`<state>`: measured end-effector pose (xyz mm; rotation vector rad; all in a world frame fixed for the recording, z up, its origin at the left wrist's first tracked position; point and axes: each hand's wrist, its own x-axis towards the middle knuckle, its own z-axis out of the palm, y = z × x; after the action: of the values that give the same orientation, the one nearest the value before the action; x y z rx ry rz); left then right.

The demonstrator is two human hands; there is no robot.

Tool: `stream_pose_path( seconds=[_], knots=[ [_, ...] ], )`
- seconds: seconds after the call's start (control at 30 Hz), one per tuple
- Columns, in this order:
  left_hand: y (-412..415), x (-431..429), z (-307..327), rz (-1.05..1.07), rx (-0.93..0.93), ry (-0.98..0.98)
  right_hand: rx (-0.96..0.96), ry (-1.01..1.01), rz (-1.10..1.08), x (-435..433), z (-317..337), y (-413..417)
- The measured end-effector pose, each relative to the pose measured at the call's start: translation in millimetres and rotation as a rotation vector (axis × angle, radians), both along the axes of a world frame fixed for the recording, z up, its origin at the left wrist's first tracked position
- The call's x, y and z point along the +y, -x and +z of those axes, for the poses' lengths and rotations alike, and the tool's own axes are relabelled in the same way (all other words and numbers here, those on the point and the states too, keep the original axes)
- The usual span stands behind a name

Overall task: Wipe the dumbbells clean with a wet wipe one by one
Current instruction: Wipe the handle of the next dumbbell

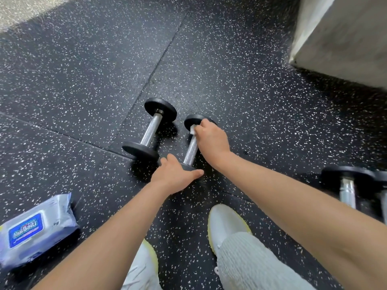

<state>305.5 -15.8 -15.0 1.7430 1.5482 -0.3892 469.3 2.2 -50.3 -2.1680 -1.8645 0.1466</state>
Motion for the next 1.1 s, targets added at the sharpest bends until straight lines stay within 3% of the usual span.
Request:
stream_pose_path(
  seconds=[0.23,0.47,0.7,0.93,1.1],
  knots=[
    [-7,-6,-4,-0.047,0.028,-0.05,0.054,0.022,0.144,-31,1,1],
    [-5,-5,-2,0.004,-0.028,0.036,0.081,0.0,-0.064,-11,4,-3],
    [-6,0,-7,0.03,-0.087,0.117,0.134,0.054,0.239,-39,7,-4],
    [-7,3,-8,0.087,-0.118,0.18,0.124,0.029,0.008,-17,11,-6],
    [-12,1,-12,0.095,-0.108,0.162,0.187,0.072,0.197,-50,12,2]
  ],
)
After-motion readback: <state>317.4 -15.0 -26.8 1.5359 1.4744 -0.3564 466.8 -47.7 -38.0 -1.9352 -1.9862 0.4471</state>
